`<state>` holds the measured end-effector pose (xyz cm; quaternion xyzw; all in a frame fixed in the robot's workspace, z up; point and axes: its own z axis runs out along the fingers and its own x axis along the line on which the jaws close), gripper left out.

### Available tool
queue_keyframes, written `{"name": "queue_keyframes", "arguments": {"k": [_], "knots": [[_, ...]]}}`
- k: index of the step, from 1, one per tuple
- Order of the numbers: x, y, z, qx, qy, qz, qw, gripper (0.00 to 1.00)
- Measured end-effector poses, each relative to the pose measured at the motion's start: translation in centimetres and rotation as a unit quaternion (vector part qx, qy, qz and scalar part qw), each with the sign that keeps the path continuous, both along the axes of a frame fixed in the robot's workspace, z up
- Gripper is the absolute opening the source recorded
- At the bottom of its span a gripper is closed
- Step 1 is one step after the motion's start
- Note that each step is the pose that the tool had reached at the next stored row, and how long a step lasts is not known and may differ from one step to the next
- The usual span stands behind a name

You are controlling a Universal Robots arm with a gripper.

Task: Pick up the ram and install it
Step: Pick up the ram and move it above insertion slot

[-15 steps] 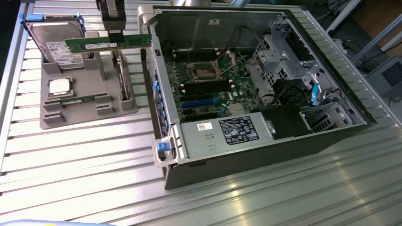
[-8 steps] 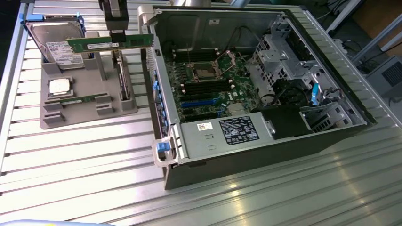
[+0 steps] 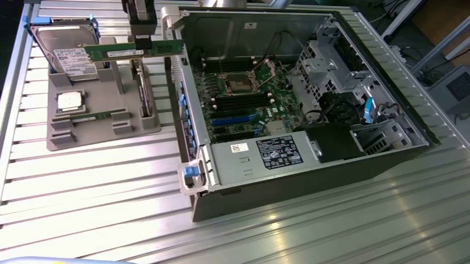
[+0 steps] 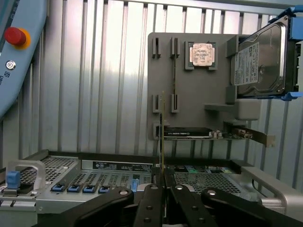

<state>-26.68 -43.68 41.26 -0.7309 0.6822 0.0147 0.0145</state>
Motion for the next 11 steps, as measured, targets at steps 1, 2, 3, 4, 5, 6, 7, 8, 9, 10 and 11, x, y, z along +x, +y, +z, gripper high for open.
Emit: {"name": "queue_keyframes", "arguments": {"k": [1, 2, 3, 4, 5, 6, 7, 8, 9, 10, 11], "knots": [[0.1, 0.0, 0.0, 0.0, 0.0, 0.0, 1.0, 0.12], [0.2, 0.0, 0.0, 0.0, 0.0, 0.0, 1.0, 0.12], [0.3, 0.0, 0.0, 0.0, 0.0, 0.0, 1.0, 0.12], [0.5, 0.0, 0.0, 0.0, 0.0, 0.0, 1.0, 0.12], [0.7, 0.0, 0.0, 0.0, 0.0, 0.0, 1.0, 0.12], [0.9, 0.0, 0.0, 0.0, 0.0, 0.0, 1.0, 0.12], [1.0, 0.0, 0.0, 0.0, 0.0, 0.0, 1.0, 0.12], [1.0, 0.0, 0.0, 0.0, 0.0, 0.0, 1.0, 0.12], [1.2, 0.0, 0.0, 0.0, 0.0, 0.0, 1.0, 0.12], [1.2, 0.0, 0.0, 0.0, 0.0, 0.0, 1.0, 0.12], [1.4, 0.0, 0.0, 0.0, 0.0, 0.0, 1.0, 0.12]]}}
